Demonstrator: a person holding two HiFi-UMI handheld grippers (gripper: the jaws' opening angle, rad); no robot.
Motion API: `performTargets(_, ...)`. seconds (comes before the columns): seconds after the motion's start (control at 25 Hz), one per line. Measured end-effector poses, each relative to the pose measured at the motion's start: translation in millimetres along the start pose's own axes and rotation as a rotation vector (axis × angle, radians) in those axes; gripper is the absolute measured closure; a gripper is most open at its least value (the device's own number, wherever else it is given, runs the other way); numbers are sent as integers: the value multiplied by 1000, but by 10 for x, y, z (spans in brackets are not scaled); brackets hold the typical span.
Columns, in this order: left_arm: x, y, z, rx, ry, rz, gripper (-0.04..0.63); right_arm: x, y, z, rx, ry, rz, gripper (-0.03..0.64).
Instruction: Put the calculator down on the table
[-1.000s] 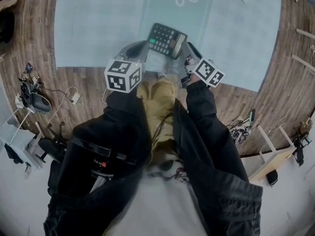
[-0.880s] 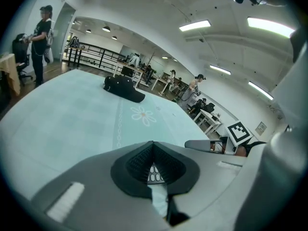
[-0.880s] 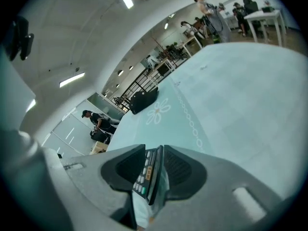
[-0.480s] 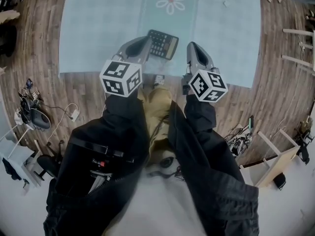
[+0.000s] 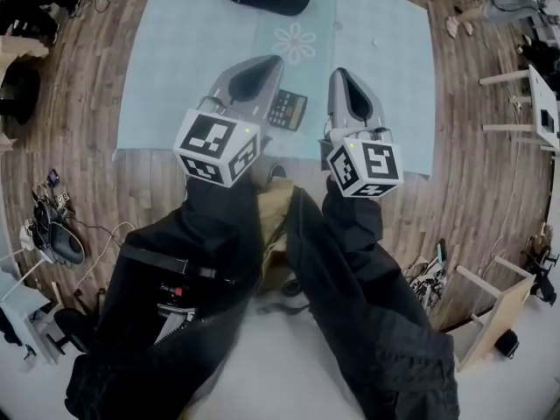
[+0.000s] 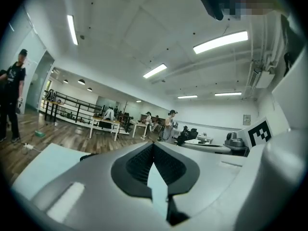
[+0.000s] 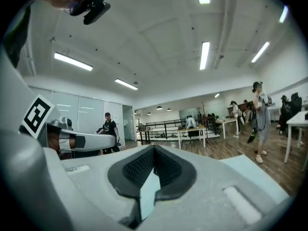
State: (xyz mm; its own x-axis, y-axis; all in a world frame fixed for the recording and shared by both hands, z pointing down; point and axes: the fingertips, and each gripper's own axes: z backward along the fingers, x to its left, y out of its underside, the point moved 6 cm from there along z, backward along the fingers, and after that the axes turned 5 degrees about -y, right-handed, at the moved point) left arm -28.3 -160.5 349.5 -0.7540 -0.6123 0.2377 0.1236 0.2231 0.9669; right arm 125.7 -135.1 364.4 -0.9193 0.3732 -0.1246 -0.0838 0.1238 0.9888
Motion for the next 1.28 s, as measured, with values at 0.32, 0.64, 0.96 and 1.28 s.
performTargets(0.32, -217, -689, 81, -163, 16, -82, 600, 187, -784, -5, -115, 9, 105, 618)
performTargets(0.64, -206, -1091, 198, -231, -23, -109, 600, 303, -1261, -52, -159, 10, 138, 618)
performTargets(0.96, -92, -1153, 192, -246, -50, -122, 600, 354, -1294, -182, -156, -2, 135, 618)
performTargets(1.28, -105, -1150, 97, -245, -48, -126, 600, 263, -1350, -217, -162, 13, 121, 620)
